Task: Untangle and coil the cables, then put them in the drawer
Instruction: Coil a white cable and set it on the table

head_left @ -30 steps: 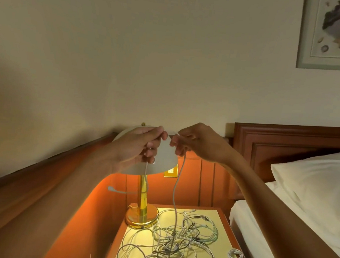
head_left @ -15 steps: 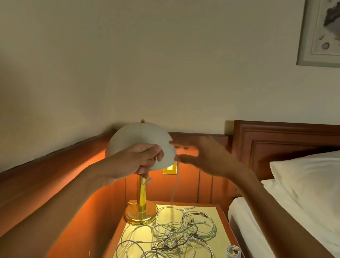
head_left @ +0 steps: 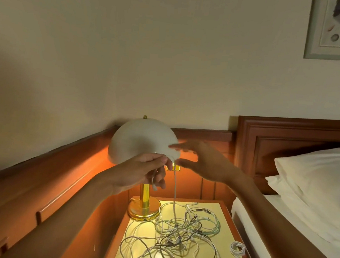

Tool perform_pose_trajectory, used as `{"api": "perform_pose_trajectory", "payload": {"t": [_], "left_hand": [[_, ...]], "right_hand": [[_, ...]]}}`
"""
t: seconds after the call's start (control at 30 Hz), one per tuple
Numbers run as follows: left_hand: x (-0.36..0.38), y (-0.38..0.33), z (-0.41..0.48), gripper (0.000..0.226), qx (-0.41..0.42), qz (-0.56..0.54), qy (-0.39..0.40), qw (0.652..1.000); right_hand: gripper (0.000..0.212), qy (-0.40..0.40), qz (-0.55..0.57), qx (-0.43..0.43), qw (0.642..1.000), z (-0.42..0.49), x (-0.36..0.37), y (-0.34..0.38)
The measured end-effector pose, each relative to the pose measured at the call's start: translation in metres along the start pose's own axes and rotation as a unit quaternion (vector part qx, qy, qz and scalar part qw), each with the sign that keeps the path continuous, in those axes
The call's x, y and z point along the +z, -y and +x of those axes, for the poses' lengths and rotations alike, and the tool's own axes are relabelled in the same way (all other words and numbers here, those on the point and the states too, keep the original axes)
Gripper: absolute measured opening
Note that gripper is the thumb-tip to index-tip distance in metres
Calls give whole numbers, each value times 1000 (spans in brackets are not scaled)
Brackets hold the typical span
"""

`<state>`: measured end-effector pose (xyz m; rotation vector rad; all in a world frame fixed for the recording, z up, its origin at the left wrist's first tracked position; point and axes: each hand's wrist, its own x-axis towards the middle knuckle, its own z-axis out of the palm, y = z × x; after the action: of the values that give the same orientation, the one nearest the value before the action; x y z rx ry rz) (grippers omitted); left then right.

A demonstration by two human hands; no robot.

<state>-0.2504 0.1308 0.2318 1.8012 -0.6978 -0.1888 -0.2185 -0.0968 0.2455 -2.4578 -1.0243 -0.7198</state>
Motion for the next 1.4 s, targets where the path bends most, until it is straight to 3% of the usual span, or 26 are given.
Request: {"api": "perform_pose_trajectory", "payload": {"t": [0.1, 0.27, 0.5, 0.7, 0.87, 1.0, 1.2, 1.4], "left_hand": [[4, 6, 3, 27, -2, -79, -22, 997], [8, 15, 5, 26, -6, -149, -36, 988], [21, 29, 7, 31, -13, -158, -6, 987], [27, 29, 10, 27, -26, -166, 17, 986], [30, 27, 11, 31, -19, -242, 38, 969], [29, 31, 12, 33, 3, -304, 6, 953], [26, 33, 5, 38, 19, -304, 6, 953], [21, 39, 30, 45, 84, -380, -67, 919]], "right_hand": [[19, 8, 65, -18, 998, 2, 7, -2], [18, 17, 236, 29, 971, 3, 12, -8], [8, -90, 175, 55, 979, 7, 21, -7], [9, -183, 247, 118, 944, 7, 29, -9], [10, -158, 252, 141, 944, 6, 40, -8], [11, -150, 245, 165, 944, 3, 47, -10], [12, -138, 229, 176, 947, -4, 58, -13], [24, -80, 309, 201, 926, -39, 104, 10]]}}
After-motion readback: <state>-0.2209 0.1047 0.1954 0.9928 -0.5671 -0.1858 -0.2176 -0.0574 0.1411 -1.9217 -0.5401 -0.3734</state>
